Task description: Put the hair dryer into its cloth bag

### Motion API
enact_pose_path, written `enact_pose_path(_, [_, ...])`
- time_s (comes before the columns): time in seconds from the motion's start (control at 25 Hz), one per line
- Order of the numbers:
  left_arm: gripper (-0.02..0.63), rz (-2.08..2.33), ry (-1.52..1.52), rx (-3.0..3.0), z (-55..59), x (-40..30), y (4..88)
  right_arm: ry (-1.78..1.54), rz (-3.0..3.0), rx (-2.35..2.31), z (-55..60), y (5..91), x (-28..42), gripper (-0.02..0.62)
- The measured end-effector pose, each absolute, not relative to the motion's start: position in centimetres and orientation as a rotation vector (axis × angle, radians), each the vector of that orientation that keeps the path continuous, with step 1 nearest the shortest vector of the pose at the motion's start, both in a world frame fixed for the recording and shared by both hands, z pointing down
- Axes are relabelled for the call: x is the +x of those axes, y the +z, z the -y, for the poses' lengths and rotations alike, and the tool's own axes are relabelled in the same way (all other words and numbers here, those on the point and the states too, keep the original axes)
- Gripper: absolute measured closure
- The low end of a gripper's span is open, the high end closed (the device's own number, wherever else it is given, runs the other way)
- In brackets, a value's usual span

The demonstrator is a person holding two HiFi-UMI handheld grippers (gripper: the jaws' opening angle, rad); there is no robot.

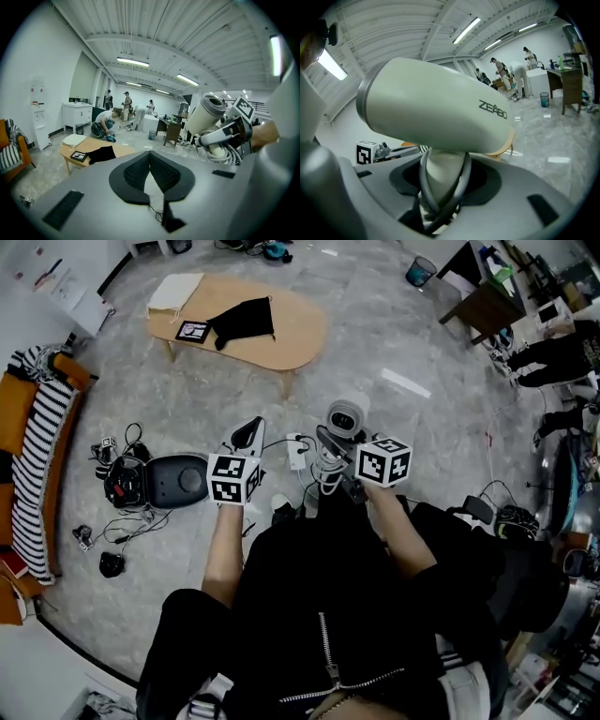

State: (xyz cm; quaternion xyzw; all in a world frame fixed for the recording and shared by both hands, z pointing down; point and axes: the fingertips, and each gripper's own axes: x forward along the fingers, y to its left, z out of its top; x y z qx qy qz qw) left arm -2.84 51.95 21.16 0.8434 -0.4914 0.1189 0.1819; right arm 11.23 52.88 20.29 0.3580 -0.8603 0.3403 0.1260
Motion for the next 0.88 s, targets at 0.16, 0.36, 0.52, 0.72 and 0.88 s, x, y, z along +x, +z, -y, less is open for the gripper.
enact_pose_path(0.16, [0.592,1.348,0.38,2.39,-52.5,-2.1,21.9,1.016,2.503,1.087,-52.8,20.5,12.2,0.4])
enact_pose_path(0.36, [0.592,1.325,0.402,2.381,-52.2,-2.4,23.1,1.074,2.486,1.112,-52.3,21.8,12.3,0.4])
enact_pose_path(0.52, [0.592,1.346,0.412,2.381,-52.0,-2.4,23.2,1.088,2.481,1.079,-51.5,22.5,12.3,0.4])
enact_pose_path(0.72, [0.592,1.385,0.425,2.361,-51.2,-2.5,22.6,1.082,2.509,1.034,-50.2,21.9,12.1,0.4])
enact_pose_path(0.88, [0.591,1.409,0.464,2.349,-50.7,-2.4,22.2,1.097,2.524,1.006,-48.8,21.7,12.0,0.4])
